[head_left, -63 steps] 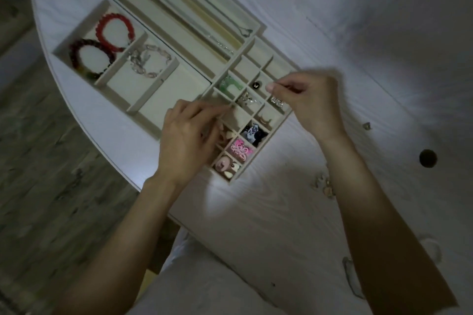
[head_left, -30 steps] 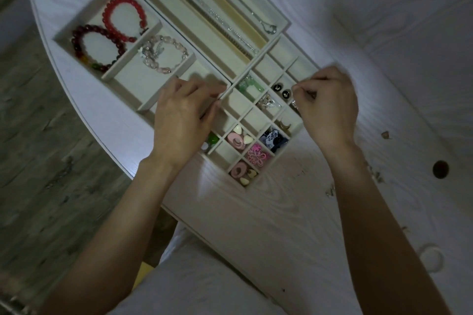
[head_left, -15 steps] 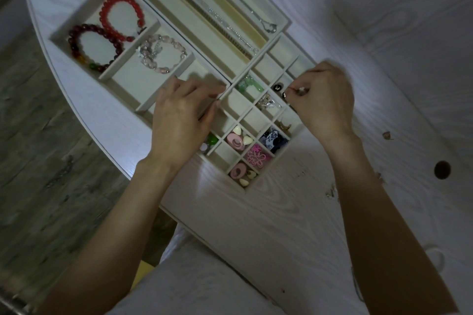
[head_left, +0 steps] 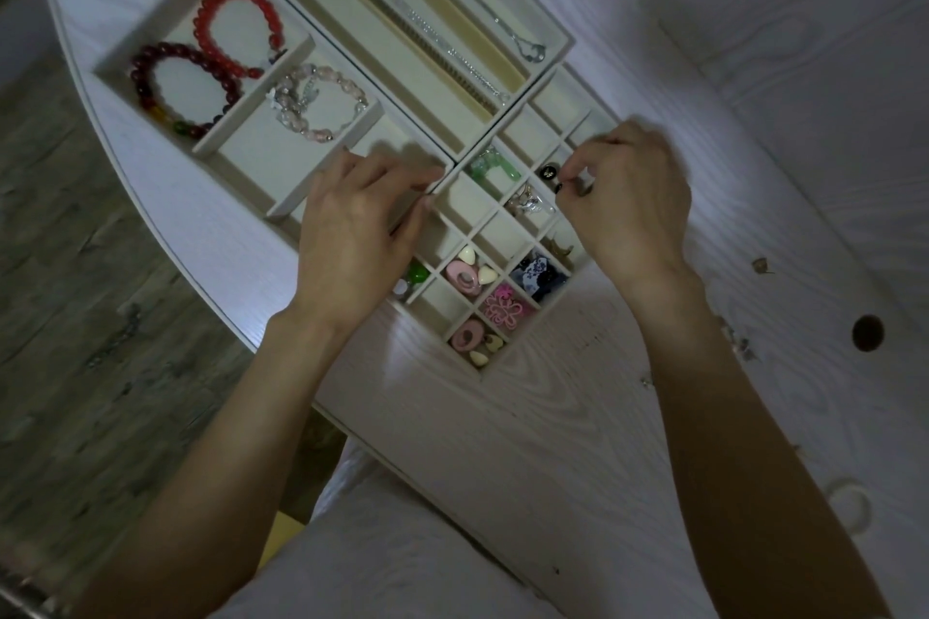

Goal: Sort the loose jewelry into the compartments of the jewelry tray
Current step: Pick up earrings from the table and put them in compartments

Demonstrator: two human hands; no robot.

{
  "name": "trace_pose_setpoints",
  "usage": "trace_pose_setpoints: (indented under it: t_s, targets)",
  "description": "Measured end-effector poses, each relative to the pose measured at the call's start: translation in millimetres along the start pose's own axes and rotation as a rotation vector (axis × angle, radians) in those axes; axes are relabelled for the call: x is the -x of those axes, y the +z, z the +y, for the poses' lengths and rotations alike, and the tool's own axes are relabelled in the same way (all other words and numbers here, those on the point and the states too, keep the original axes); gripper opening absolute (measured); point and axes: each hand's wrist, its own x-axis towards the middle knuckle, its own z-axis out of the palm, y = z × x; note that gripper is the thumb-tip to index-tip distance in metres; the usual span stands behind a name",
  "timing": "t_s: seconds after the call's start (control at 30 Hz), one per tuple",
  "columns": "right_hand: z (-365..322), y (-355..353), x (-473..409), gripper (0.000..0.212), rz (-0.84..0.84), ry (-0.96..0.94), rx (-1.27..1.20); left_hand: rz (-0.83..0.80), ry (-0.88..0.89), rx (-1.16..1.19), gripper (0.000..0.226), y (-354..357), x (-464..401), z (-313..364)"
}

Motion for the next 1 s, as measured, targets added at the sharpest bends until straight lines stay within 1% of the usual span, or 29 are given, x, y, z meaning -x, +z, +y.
trace_pose_setpoints:
  t_s: [0.23, 0.4, 0.6, 0.87, 1.0]
  targets:
    - [5.6, 4.0, 4.9, 0.007, 0.076, 0.106, -0.112, 0.011, -0.012, 0.015, 0.020, 0.7, 1.0, 1.1]
    - [6.0, 10.2, 6.3, 0.015, 0.109, 0.134, -0.179, 0.016, -0.010, 0.021, 0.021, 1.3, 1.1, 1.5]
    - [7.3, 11.9, 10.9, 0.012, 0.131, 0.140, -0.250, 0.011, -0.017, 0.023, 0.021, 0.0, 1.0, 1.4]
    - [10.4, 6.8, 8.2, 0.018, 0.144, 0.104, -0.211, 0.004, -0.019, 0.021, 0.021, -1.1, 0.4, 2.1]
    - [6.0, 6.4, 2.7, 0.014, 0.142, 0.075, -0.205, 0.000, -0.018, 0.021, 0.021, -1.3, 1.0, 1.9]
